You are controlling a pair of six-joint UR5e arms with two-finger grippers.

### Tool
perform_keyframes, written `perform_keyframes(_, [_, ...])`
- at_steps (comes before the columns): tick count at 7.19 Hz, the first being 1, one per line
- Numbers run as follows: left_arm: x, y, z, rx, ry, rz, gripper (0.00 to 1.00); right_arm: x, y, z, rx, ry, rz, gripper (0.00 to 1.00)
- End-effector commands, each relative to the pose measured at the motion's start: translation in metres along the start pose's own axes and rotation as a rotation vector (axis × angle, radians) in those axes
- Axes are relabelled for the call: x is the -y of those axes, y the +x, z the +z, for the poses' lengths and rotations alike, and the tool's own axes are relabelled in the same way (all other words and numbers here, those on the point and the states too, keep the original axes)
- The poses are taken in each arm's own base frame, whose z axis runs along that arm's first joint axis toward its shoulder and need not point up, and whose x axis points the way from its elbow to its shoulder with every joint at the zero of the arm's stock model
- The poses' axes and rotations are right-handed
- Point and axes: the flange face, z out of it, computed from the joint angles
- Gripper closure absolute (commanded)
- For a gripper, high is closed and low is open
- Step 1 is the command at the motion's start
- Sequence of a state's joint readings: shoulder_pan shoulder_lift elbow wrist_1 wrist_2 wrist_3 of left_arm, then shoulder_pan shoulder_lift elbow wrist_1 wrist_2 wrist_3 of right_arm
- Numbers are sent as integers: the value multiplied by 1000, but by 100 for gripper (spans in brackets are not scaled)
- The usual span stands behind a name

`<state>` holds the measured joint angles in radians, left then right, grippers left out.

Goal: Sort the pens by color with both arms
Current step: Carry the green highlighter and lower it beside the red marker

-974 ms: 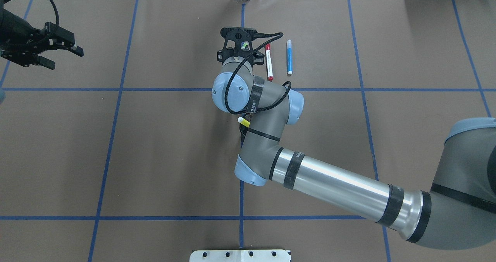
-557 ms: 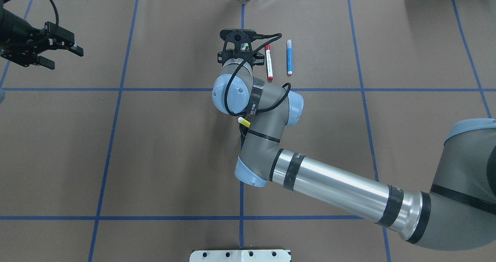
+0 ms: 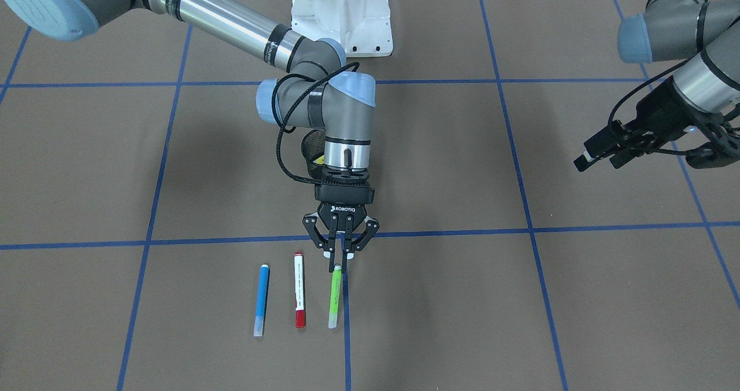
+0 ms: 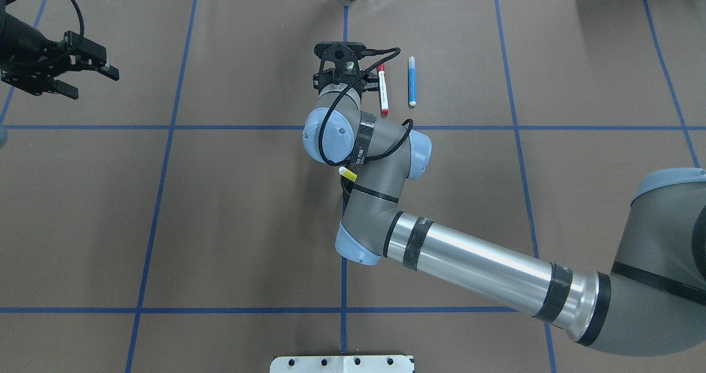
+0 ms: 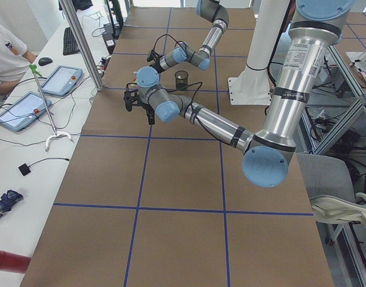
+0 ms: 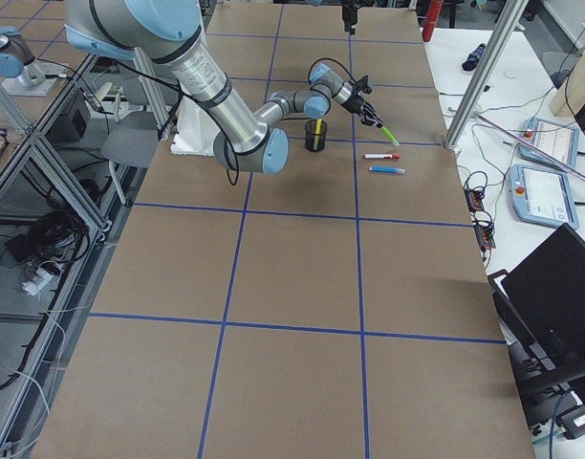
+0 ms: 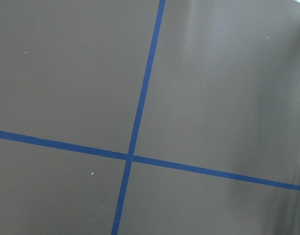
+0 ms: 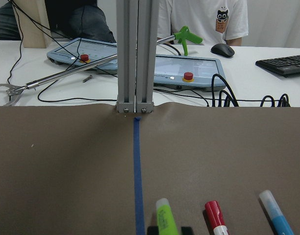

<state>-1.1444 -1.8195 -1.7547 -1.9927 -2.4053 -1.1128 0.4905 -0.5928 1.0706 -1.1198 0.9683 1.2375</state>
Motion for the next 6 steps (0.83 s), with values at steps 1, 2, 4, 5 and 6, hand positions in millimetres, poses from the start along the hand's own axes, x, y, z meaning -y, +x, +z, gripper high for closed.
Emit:
perform_keyframes(1, [0, 0, 0, 0, 0, -1, 1, -4, 8, 3, 31, -4, 19, 39])
perform_keyframes(2, [1, 1, 0, 0, 0, -1, 1, -5, 8, 3, 33, -9, 19, 13])
perform_keyframes(4, [1, 2, 0, -1, 0, -3, 1, 25, 3, -19, 108, -40, 0, 2])
perform_keyframes(5, [0, 6, -2, -5, 3, -2, 1, 45, 29, -37, 184, -95, 25, 2])
perform_keyframes(6, [-1, 19, -4, -16, 4, -48, 1, 63, 70, -42, 219, -189, 52, 2])
